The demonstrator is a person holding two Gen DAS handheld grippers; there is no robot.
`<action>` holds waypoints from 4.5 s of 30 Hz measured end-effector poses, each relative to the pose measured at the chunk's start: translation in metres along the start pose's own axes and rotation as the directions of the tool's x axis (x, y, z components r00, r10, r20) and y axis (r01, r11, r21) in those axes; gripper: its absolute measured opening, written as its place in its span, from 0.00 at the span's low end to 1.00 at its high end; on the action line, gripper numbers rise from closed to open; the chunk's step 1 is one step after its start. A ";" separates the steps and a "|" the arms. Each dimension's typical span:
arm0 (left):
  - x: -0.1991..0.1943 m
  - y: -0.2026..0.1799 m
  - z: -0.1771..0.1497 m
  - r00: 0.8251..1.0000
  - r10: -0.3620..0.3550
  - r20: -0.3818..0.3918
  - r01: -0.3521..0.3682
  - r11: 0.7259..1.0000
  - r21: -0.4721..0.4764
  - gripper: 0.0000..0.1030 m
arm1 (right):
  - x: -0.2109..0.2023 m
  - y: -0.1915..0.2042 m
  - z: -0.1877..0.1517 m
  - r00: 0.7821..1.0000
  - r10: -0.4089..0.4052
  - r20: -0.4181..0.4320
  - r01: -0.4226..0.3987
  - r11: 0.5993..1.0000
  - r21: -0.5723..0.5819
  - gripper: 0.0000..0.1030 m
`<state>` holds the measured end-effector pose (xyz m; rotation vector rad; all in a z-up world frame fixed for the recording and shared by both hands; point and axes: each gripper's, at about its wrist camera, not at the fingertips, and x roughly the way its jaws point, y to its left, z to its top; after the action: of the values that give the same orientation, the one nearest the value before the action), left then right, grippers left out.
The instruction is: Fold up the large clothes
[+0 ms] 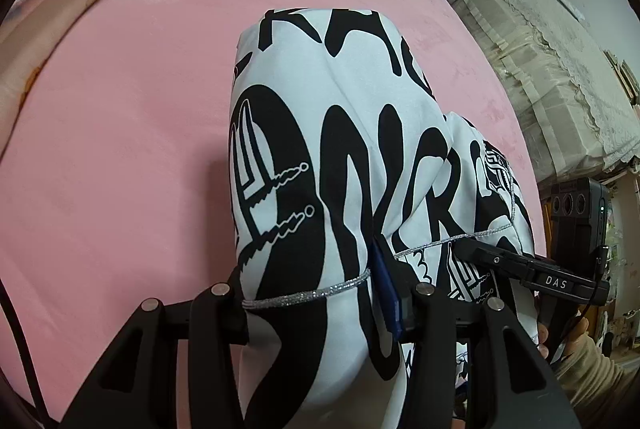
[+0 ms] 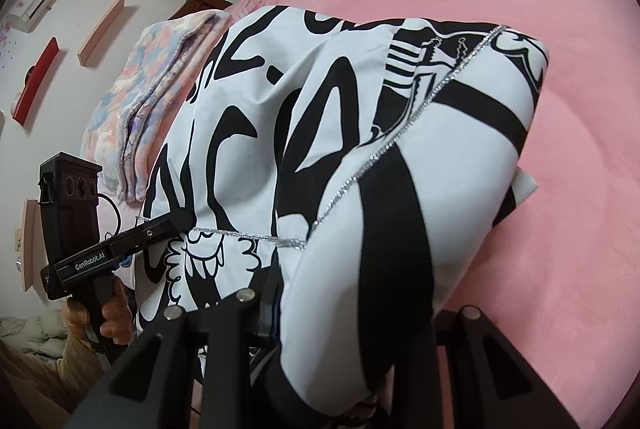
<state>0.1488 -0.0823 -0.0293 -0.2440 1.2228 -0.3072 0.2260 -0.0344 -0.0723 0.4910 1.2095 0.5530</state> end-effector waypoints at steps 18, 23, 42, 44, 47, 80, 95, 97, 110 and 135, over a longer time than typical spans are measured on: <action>0.025 0.078 0.067 0.990 -0.094 0.107 0.091 0.995 0.030 0.45 | 0.090 0.042 0.114 0.996 -0.037 0.085 0.044 0.996 -0.078 0.28; 0.030 0.072 0.075 0.989 -0.087 0.123 0.086 0.996 0.020 0.45 | 0.129 0.038 0.154 0.995 -0.038 0.096 0.046 0.995 -0.084 0.28; 0.086 0.099 0.073 0.989 -0.052 0.140 0.057 0.998 -0.032 0.59 | 0.235 0.001 0.201 0.981 -0.188 0.054 0.194 0.965 -0.174 0.58; 0.086 0.096 0.070 0.989 -0.034 0.145 0.040 0.998 -0.038 0.63 | 0.236 -0.002 0.201 0.977 -0.207 0.041 0.211 0.966 -0.151 0.63; 0.079 0.091 0.065 0.991 0.002 0.134 0.007 0.998 -0.065 0.66 | 0.227 0.000 0.201 0.971 -0.240 0.021 0.240 0.961 -0.133 0.64; 0.069 -0.007 -0.018 0.951 0.262 0.162 -0.259 0.965 -0.040 0.25 | 0.194 0.048 0.120 0.823 -0.522 0.224 0.558 0.817 -0.147 0.00; 0.050 -0.021 -0.038 0.939 0.311 0.144 -0.300 0.949 -0.095 0.83 | 0.157 0.064 0.097 0.842 -0.493 0.220 0.522 0.847 -0.103 0.02; 0.043 -0.025 -0.043 0.939 0.312 0.144 -0.299 0.948 -0.105 0.83 | 0.152 0.065 0.091 0.846 -0.489 0.212 0.516 0.851 -0.096 0.02; 0.011 -0.073 -0.079 0.955 0.266 0.128 -0.255 0.962 -0.095 0.83 | 0.112 0.064 0.040 0.860 -0.486 0.158 0.503 0.859 -0.096 0.02; -0.058 -0.249 -0.203 0.961 0.270 0.063 -0.269 0.963 -0.034 0.83 | -0.076 0.066 -0.074 0.868 -0.491 0.076 0.494 0.838 -0.231 0.03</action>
<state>-0.0860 -0.2978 0.0425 -0.1057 1.1774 -0.0464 0.1269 -0.0273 0.0030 -0.0379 1.1780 0.2439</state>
